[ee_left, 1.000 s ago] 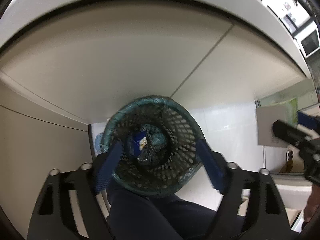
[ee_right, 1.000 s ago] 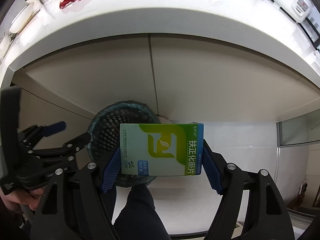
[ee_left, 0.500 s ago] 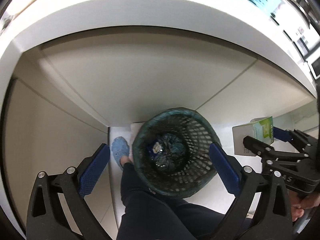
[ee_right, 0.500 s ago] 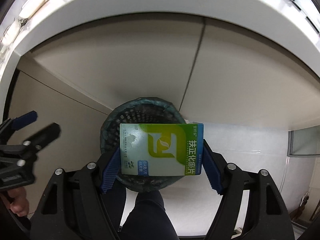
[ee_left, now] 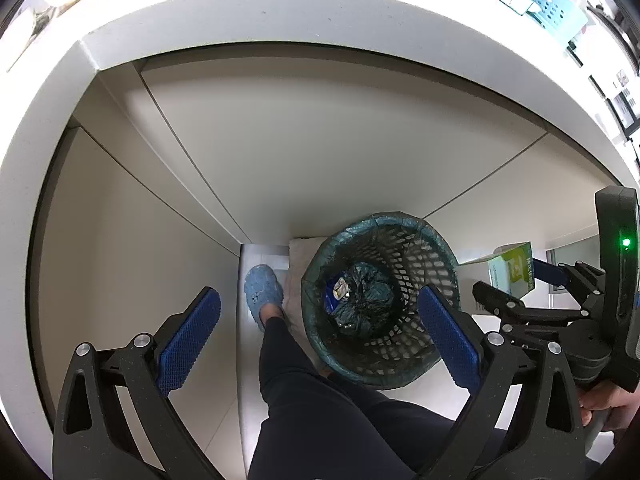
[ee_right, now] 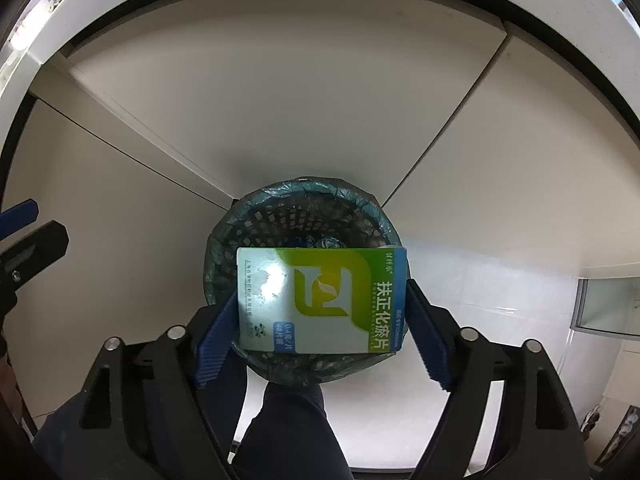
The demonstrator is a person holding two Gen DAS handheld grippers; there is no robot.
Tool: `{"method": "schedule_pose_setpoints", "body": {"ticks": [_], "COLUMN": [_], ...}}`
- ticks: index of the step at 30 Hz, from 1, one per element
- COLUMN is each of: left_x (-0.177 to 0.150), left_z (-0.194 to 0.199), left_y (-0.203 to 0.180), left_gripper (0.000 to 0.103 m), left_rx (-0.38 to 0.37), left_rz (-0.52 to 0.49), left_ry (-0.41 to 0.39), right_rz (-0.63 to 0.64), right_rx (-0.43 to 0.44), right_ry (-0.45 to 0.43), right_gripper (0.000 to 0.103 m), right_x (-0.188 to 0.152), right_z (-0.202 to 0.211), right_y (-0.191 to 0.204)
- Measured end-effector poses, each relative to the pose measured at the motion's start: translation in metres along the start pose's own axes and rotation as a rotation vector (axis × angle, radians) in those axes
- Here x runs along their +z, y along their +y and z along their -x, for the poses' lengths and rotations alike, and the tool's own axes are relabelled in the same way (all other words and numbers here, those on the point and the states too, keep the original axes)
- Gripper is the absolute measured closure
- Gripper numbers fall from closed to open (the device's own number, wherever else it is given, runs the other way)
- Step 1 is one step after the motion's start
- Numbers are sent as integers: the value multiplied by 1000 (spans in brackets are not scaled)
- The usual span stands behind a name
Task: Collect trash
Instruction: 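Open the left tool over the basket while the right tool releases the green box, then raise both tools back up to the counter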
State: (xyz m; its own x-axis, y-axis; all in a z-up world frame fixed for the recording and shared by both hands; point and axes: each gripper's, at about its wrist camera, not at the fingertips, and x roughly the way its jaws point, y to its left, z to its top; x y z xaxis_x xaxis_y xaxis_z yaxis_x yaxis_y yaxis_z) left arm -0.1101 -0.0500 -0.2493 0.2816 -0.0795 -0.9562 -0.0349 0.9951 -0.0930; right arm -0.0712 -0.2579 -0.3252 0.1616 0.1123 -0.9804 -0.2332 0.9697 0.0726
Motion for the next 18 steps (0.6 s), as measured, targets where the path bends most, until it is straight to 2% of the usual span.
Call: {"method": "schedule_pose_setpoints", "body": {"ticks": [4, 8, 14, 18], "left_x": [2, 8, 24, 35], "left_z": [1, 8, 33, 53], "left_y": [1, -1, -8, -13], "left_gripper": [6, 6, 6, 6], "left_rx": [-13, -25, -68, -65], "left_rz": [8, 9, 13, 19], "left_ry": [7, -4, -54, -77], "right_rz": [5, -13, -43, -55], "right_rx": [0, -25, -42, -50], "right_ry": [7, -22, -91, -137], "right_gripper": [17, 10, 8, 8], "right_x": [-1, 0, 11, 22], "right_z": [-1, 10, 54, 85], "right_y": [-1, -5, -23, -27]}}
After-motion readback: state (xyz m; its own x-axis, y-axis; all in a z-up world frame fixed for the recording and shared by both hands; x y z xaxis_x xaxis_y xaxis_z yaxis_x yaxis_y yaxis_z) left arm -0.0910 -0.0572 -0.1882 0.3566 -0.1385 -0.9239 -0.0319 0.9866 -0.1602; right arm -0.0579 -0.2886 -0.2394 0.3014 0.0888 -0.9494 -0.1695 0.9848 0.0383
